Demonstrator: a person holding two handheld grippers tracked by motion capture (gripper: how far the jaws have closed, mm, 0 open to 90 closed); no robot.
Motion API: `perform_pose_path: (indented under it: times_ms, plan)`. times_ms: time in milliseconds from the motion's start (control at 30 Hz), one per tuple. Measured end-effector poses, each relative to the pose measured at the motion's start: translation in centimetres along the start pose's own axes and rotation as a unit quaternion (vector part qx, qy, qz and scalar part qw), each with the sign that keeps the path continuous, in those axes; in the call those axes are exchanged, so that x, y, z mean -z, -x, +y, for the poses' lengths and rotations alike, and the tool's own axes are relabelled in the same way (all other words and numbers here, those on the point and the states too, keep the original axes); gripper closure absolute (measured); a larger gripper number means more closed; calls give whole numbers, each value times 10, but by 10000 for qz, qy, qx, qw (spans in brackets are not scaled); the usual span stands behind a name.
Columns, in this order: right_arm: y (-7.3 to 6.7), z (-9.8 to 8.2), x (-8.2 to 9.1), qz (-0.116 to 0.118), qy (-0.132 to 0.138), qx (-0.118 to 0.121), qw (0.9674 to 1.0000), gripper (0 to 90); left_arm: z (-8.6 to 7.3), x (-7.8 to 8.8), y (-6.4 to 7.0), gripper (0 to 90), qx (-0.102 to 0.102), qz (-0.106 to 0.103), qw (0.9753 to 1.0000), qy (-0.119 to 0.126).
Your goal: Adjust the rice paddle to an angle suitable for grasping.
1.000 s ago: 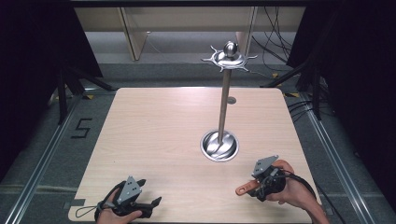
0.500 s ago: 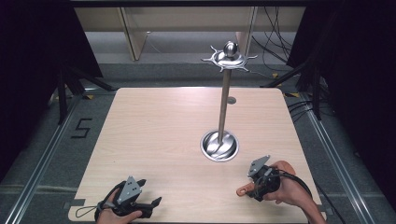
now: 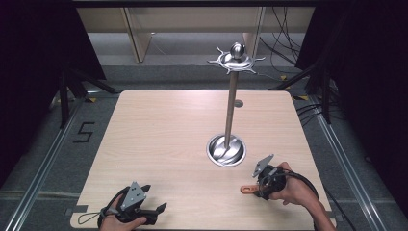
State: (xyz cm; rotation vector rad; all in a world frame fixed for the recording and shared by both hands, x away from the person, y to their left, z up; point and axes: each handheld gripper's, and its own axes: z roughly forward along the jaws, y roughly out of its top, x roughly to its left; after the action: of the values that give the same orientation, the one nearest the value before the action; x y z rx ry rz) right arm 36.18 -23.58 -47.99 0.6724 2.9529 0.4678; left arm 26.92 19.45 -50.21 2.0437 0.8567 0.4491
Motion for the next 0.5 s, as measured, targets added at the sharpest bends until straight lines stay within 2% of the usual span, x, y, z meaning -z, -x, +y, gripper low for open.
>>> perform_pose_path:
  times_ms: [33,67,200,233,267,300,367,400,433,467,500]
  plan:
    - [0,2,1,13,-77,-84,9999,538,1,1,-1,161,-54,14,10000,-20]
    - [2,2,0,5,-98,-24,9999,542,0,1,0,161,39,49,10000,-45]
    - [4,5,1,-10,-231,-128,9997,569,-1,0,1,161,136,5,9999,-15]
    - [5,5,1,-2,-248,-63,9997,580,0,1,0,161,119,22,9999,-13]
    - [7,6,1,-13,-310,-87,9995,596,1,0,-2,161,-13,3,10000,15]
    - [6,7,2,-23,-384,-151,9991,608,0,1,-2,161,-7,5,10000,7]
    - [8,8,3,-15,-512,-115,9986,634,0,0,-1,161,42,-2,10000,28]
    - [10,8,2,-8,-511,-113,9986,645,0,0,1,161,171,24,9998,47]
    - [12,7,3,-7,-543,-129,9984,659,0,1,-1,161,-14,28,10000,1]
    - [12,7,3,-7,-543,-129,9984,659,0,1,1,161,112,22,9999,-8]
    - [15,3,5,-23,-585,-194,9981,659,0,1,0,161,58,-5,10000,-11]
